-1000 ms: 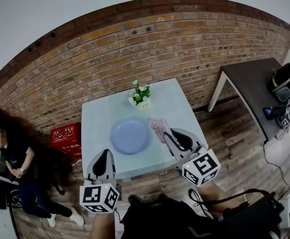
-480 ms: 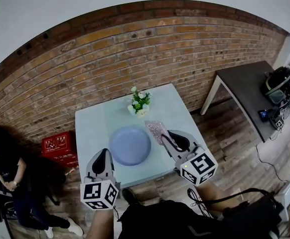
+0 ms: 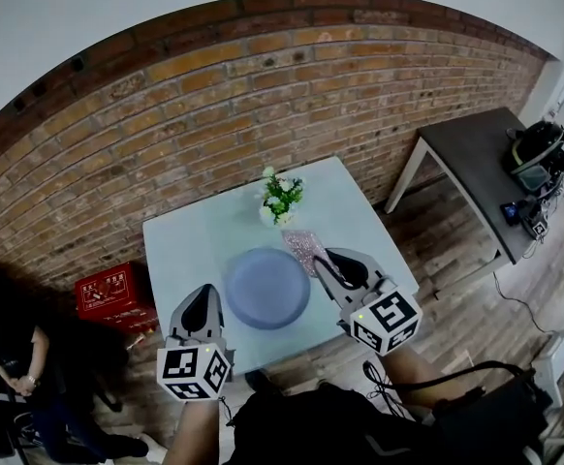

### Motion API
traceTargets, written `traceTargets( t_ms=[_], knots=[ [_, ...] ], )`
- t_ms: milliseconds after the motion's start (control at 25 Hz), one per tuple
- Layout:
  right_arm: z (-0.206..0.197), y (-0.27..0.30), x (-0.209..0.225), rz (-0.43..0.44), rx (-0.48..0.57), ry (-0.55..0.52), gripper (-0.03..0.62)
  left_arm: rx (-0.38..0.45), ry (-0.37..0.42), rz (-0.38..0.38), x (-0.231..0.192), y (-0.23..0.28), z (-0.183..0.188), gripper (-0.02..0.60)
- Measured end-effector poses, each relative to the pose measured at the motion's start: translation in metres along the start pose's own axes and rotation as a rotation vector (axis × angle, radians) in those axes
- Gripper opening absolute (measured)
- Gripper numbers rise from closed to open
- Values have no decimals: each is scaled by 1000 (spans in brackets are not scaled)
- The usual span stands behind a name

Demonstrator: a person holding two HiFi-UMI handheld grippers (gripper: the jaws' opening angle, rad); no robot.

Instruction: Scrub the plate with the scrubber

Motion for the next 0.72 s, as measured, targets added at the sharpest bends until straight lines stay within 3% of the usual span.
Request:
traceTargets(
  t_ms=[360,560,720],
  knots=[
    [-14,33,-20,-59,-86,-5,69,-75,-28,-141,-39,17,-27,12],
    [-27,47,-29,-95,-145,-4,69,-53,-59,-120,-73,21,-38,12],
    [-42,61,-32,-86,-207,-15,69,-157,-92,-170,-80,33,-72,12]
  ],
)
Point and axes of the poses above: the fingertips, and each gripper's own axes: y forward along the fingers, x to its right, z out of its top, the point moved 2 cm from there along -y, backward along the fingers, and after that the axes turned 3 degrees about x, right-handed, at the moved point
